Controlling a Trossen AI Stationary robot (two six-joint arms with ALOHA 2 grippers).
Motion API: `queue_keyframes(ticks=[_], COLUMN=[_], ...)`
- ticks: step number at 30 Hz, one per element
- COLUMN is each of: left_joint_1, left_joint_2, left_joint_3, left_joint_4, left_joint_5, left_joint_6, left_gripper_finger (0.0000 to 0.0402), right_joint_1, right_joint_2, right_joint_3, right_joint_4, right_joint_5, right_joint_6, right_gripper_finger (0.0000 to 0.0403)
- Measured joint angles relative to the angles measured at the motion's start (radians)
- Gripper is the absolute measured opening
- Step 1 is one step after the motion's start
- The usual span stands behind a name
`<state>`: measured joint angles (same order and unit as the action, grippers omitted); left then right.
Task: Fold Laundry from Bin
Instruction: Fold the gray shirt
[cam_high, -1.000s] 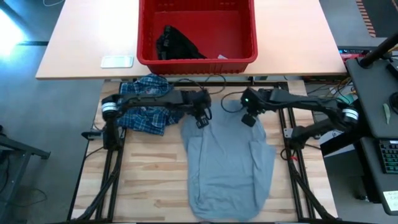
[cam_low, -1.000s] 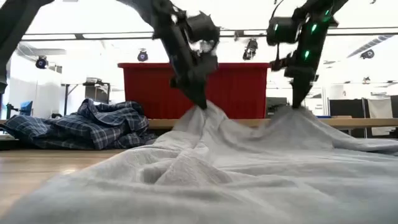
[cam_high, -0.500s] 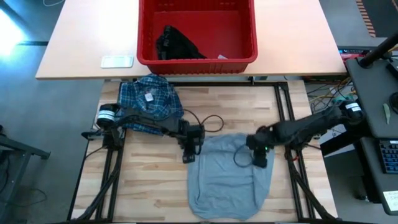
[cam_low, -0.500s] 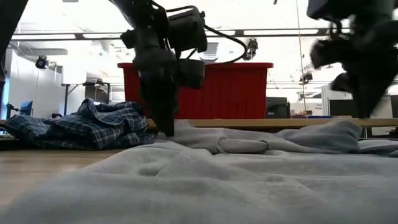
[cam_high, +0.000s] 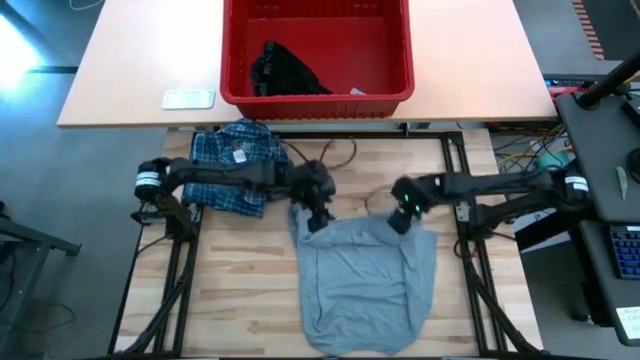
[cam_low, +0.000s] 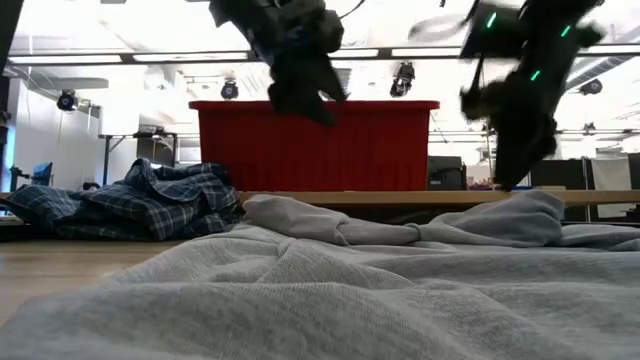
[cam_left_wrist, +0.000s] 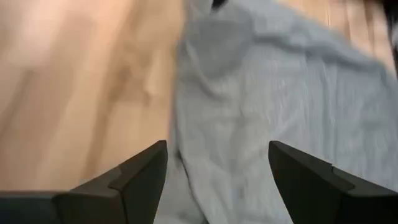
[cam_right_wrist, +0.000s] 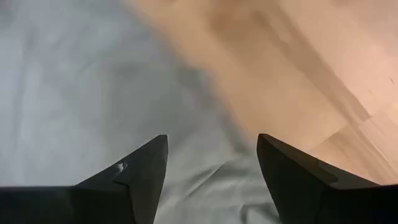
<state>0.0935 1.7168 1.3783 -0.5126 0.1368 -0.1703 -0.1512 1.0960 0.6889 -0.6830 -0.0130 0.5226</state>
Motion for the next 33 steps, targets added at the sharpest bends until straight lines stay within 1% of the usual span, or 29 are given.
queue_keyframes(ticks=[1,3,6,8,10,11,13,15,16,18,20,23,25,28,30,33], left_joint_1=[0.008,0.013,0.007,0.0,-0.004,-0.005,-0.005,-0.004,-0.004,-0.004,-0.006,-0.031,-0.057,-0.09,-0.106,-0.133], left_joint_2=[0.0,0.0,0.002,0.002,0.002,0.003,0.003,0.003,0.003,0.003,0.003,0.003,0.003,0.01,0.015,0.038], left_joint_3=[0.002,0.002,-0.005,-0.013,-0.019,-0.02,-0.02,-0.02,-0.02,-0.02,-0.02,-0.02,-0.02,-0.02,-0.02,-0.019], left_joint_4=[0.02,0.024,0.024,0.026,0.016,0.009,0.007,0.008,0.008,0.008,0.011,0.04,0.074,0.123,0.139,0.169], left_joint_5=[-0.001,0.0,0.002,0.002,0.002,0.002,0.002,0.001,-0.007,-0.027,-0.034,-0.043,-0.046,-0.048,-0.059,-0.138], left_joint_6=[-0.006,-0.02,-0.028,-0.03,-0.034,-0.038,-0.054,-0.068,-0.075,-0.088,-0.106,-0.11,-0.11,-0.13,-0.16,-0.185], left_gripper_finger=[0.0263,0.0263,0.0263,0.0263,0.0263,0.0263,0.0263,0.0263,0.0263,0.0263,0.0263,0.0262,0.0256,0.0246,0.0241,0.0235], right_joint_1=[-0.055,-0.157,-0.24,-0.247,-0.234,-0.22,-0.182,-0.124,-0.085,0.013,0.147,0.372,0.521,0.712,0.792,0.868], right_joint_2=[0.013,0.039,0.085,0.129,0.163,0.172,0.173,0.16,0.149,0.122,0.096,0.082,0.099,0.162,0.213,0.27], right_joint_3=[-0.017,-0.047,-0.083,-0.098,-0.09,-0.077,-0.04,0.012,0.039,0.087,0.117,0.123,0.112,0.087,0.087,0.116], right_joint_4=[0.026,0.071,0.161,0.208,0.218,0.213,0.195,0.153,0.122,0.068,0.044,0.042,0.046,0.035,0.031,0.018], right_joint_5=[-0.036,-0.141,-0.293,-0.374,-0.428,-0.433,-0.422,-0.383,-0.34,-0.237,-0.142,-0.092,-0.069,-0.024,-0.02,-0.013], right_joint_6=[-0.001,-0.011,-0.014,-0.017,-0.038,-0.055,-0.097,-0.127,-0.145,-0.193,-0.234,-0.246,-0.197,-0.068,0.034,0.17], right_gripper_finger=[0.0239,0.0239,0.0232,0.0217,0.0189,0.0169,0.0114,0.0047,0.0029,0.0021,0.0017,0.0015,0.002,0.0048,0.0078,0.0131])
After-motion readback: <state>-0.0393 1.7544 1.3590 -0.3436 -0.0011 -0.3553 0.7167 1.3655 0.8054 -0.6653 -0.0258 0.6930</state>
